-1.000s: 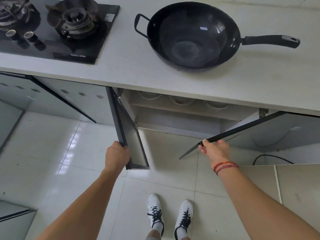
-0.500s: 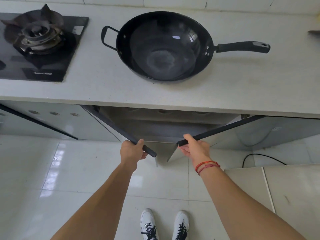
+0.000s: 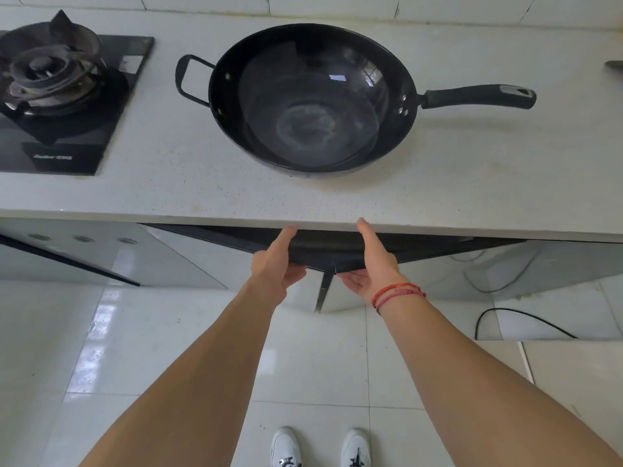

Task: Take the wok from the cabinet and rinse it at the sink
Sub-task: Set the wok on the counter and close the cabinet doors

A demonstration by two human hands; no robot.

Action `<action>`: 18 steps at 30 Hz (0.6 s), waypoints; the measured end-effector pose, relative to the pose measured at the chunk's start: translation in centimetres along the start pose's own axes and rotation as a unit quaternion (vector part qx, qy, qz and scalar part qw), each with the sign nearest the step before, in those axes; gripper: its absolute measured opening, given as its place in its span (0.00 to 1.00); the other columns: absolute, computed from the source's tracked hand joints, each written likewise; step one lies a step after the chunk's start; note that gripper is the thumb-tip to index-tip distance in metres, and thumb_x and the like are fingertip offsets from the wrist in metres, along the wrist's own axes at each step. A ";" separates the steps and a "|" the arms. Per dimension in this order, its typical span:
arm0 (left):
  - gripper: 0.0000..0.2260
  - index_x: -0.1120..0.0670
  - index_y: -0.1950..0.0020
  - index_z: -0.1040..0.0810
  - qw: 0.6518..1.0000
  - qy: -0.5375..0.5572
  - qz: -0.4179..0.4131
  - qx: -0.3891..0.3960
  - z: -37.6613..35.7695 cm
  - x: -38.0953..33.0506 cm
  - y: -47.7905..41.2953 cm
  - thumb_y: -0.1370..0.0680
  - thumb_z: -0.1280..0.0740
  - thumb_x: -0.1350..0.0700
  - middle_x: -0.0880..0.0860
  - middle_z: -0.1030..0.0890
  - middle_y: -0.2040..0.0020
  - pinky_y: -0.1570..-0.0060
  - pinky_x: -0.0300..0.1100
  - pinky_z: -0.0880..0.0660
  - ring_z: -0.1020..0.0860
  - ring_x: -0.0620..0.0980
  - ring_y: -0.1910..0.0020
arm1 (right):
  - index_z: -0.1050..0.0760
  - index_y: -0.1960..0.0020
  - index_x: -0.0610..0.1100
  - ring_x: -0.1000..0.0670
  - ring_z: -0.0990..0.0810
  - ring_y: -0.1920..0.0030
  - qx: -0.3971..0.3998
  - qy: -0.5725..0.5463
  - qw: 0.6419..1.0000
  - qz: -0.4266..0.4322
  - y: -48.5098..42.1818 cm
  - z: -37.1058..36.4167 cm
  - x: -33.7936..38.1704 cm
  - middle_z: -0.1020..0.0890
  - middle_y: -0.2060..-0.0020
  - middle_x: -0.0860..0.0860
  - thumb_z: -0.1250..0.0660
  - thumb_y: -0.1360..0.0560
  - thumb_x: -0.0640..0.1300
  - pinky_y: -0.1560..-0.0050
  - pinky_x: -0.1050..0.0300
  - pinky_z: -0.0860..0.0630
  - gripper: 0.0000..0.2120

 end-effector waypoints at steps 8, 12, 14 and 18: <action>0.26 0.57 0.46 0.22 0.999 0.032 0.000 0.005 -1.6 -1.2 -1.7 0.31 0.25 0.37 0.57 0.15 0.52 0.46 0.49 0.19 0.14 0.54 0.55 | 0.28 0.49 0.42 0.43 0.15 0.59 -0.008 0.006 1.000 0.018 -1.7 -1.3 2.0 0.17 0.55 0.41 0.29 0.35 0.71 0.55 0.48 0.17 0.33; 0.26 0.59 0.43 0.21 0.998 0.056 -0.019 0.019 -1.9 -1.4 -2.6 0.29 0.25 0.41 0.58 0.15 0.51 0.48 0.49 0.18 0.14 0.54 0.54 | 0.26 0.44 0.41 0.45 0.14 0.58 0.007 -0.028 0.998 0.049 -2.2 -1.5 2.0 0.15 0.54 0.42 0.27 0.32 0.65 0.57 0.52 0.16 0.30; 0.23 0.60 0.41 0.22 0.996 0.083 -0.028 0.030 -1.9 -1.5 -2.7 0.27 0.25 0.45 0.58 0.15 0.50 0.50 0.48 0.18 0.14 0.54 0.54 | 0.26 0.43 0.40 0.45 0.14 0.58 0.006 -0.054 0.997 0.061 -2.5 -1.5 1.9 0.15 0.53 0.42 0.26 0.32 0.62 0.58 0.54 0.16 0.30; 0.21 0.61 0.39 0.23 0.992 0.115 -0.039 0.032 -2.0 -1.8 -2.9 0.26 0.25 0.50 0.59 0.16 0.46 0.52 0.47 0.17 0.14 0.53 0.52 | 0.26 0.42 0.41 0.45 0.14 0.55 0.016 -0.105 0.991 0.078 -3.1 -2.0 1.9 0.17 0.47 0.41 0.24 0.32 0.57 0.54 0.54 0.17 0.27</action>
Point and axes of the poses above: each hand's wrist, its own y-axis away from the middle knuckle, its own z-axis out of the back of the hand, x = y × z, the point moved 2 cm from there along -y, towards the middle knuckle
